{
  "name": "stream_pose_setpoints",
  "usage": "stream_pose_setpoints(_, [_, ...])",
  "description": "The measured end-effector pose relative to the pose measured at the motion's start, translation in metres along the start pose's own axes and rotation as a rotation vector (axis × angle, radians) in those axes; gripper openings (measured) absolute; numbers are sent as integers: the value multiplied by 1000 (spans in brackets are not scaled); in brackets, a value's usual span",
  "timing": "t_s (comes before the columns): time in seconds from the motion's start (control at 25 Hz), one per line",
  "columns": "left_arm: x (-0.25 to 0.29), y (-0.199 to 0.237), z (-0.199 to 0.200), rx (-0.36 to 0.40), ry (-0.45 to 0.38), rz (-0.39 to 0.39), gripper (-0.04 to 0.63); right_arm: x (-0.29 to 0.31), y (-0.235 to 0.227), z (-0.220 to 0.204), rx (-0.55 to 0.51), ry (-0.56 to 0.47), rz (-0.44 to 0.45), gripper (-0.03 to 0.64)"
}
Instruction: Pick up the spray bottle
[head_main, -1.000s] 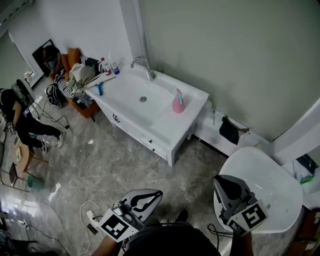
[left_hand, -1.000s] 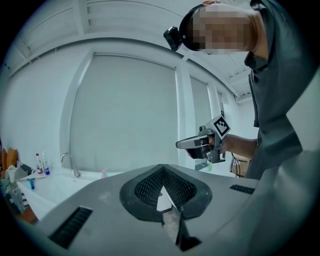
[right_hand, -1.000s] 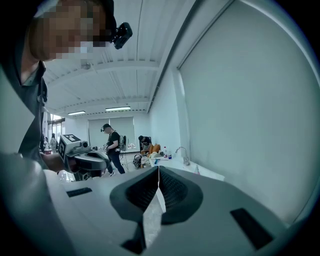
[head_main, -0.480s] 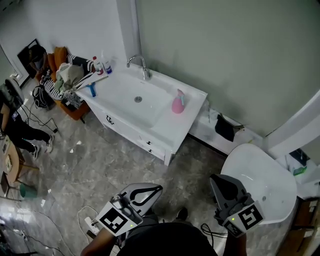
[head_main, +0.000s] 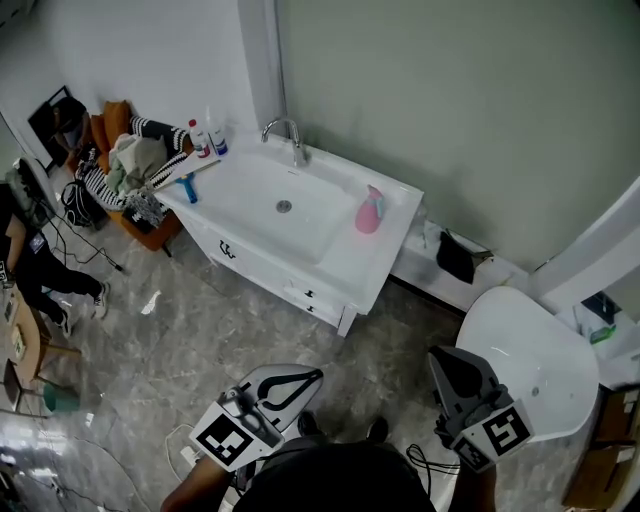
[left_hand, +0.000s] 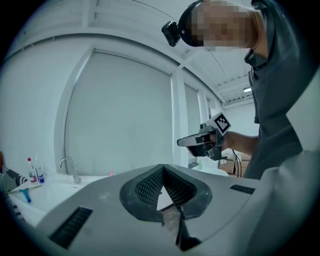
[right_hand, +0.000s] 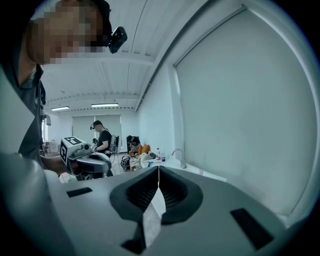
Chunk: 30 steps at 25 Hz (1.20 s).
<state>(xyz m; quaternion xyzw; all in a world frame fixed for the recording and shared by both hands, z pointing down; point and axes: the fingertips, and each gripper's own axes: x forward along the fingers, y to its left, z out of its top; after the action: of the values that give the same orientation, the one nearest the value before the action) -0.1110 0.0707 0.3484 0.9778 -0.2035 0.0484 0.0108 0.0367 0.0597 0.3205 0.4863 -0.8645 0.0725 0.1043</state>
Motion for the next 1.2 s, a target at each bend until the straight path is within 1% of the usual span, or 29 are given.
stream_pose_setpoints(0.12, [-7,4,-4,-18,-3,4,5,7,11,8,-1,-28,6,10])
stream_pose_setpoints(0.24, [-5,7,-11,-26,2,4,5,10,16,3,2,-16,22,9])
stream_pose_setpoints(0.32, [0,8,-15,-23,15,8,5,9,11,-6,15,3,33,9])
stream_pose_setpoints(0.48, [18,2,-12,-48,19,35,5,5,-17,-11,44,13,45,9])
stream_pose_setpoints(0.56, [32,-7,-10,-53,20,32,4,1,-34,-10,32,15,43,9])
stream_pose_setpoints(0.72, [66,-19,-4,-31,25,14,4,-5,-60,-10,20,13,57,9])
stream_pose_setpoints(0.84, [88,-24,2,-42,22,16,5,-9,-83,-12,45,5,54,9])
stream_pose_setpoints(0.92, [101,-27,3,-24,26,10,5,-12,-96,-19,53,16,47,9])
stream_pose_setpoints(1.04, [116,-28,4,10,34,8,4,-13,-110,-27,49,36,66,9])
stream_pose_setpoints(1.2, [128,-23,0,-22,53,39,5,-6,-123,-26,47,33,93,9])
